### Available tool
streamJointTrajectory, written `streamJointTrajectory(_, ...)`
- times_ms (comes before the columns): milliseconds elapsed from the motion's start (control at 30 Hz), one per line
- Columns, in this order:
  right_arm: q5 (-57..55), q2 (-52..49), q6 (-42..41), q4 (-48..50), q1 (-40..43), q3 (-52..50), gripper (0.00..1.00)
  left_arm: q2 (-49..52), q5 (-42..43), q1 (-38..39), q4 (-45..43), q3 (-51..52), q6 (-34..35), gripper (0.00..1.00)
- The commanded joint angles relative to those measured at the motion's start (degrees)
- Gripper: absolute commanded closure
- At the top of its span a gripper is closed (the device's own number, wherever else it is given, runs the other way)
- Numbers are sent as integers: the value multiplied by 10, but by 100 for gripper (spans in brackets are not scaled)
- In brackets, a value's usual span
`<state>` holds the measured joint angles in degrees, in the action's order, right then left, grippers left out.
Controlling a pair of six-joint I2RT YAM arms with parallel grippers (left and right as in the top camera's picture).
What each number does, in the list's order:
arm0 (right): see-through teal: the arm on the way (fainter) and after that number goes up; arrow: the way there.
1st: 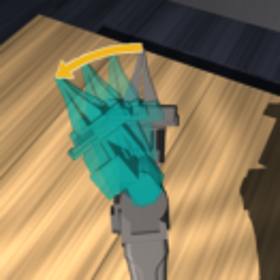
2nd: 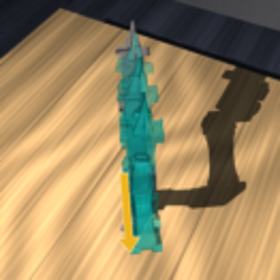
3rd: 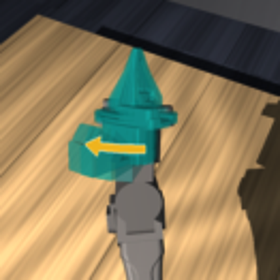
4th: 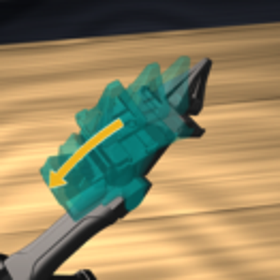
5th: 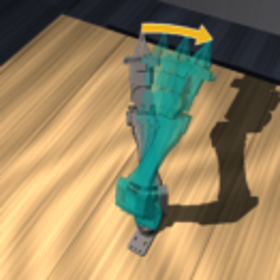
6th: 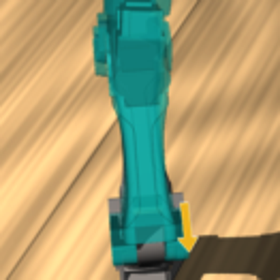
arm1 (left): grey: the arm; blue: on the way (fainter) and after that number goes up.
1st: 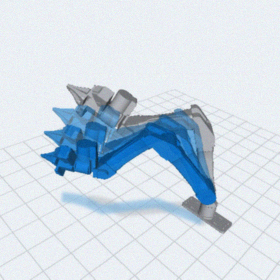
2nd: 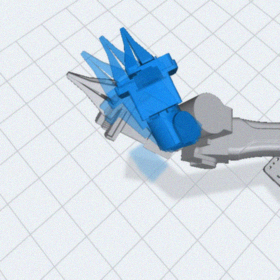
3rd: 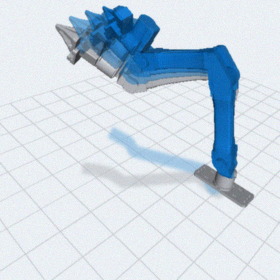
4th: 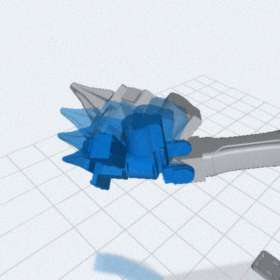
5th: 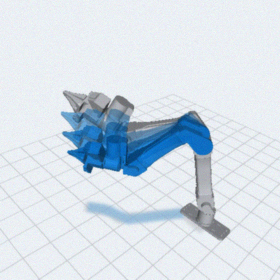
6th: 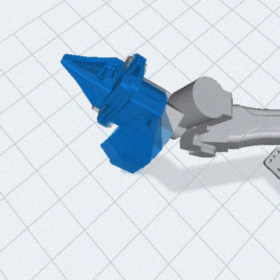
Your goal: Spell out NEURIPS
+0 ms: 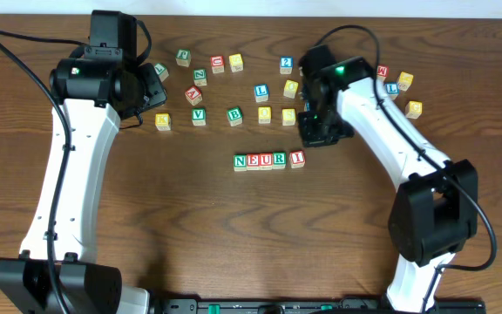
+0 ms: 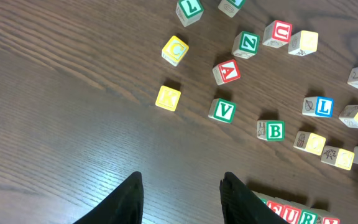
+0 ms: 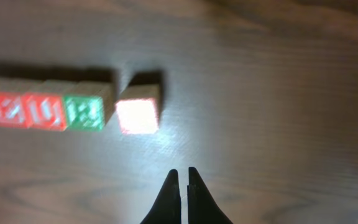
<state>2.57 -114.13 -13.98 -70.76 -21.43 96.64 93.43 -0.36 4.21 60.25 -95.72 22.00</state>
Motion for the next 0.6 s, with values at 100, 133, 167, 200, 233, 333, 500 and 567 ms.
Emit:
streamJointTrajectory(100,-1,-10,-48,82,0,-87,99,5,-7,-2,4,-1,-10,60)
streamJointTrajectory(133,0,-11,-58,98,2,-100,99,5,-8,-2,4,-1,-10,60)
streamJointTrajectory(167,0,-11,-63,111,3,-111,99,5,-7,-2,4,-1,-10,60)
streamJointTrajectory(200,0,-11,-71,122,2,-122,99,5,-7,-2,4,-1,-10,60)
streamJointTrajectory(233,3,-10,-73,130,2,-129,99,5,-7,-2,4,-1,-10,60)
streamJointTrajectory(333,17,-11,-73,153,2,-146,99,5,-7,-2,4,-1,-10,60)
streamJointTrajectory(500,31,-11,-75,178,-4,-163,99,5,-7,-2,4,-1,-10,60)
streamJointTrajectory(567,34,-11,-77,181,-6,-166,99,5,-7,-2,4,-1,-10,60)
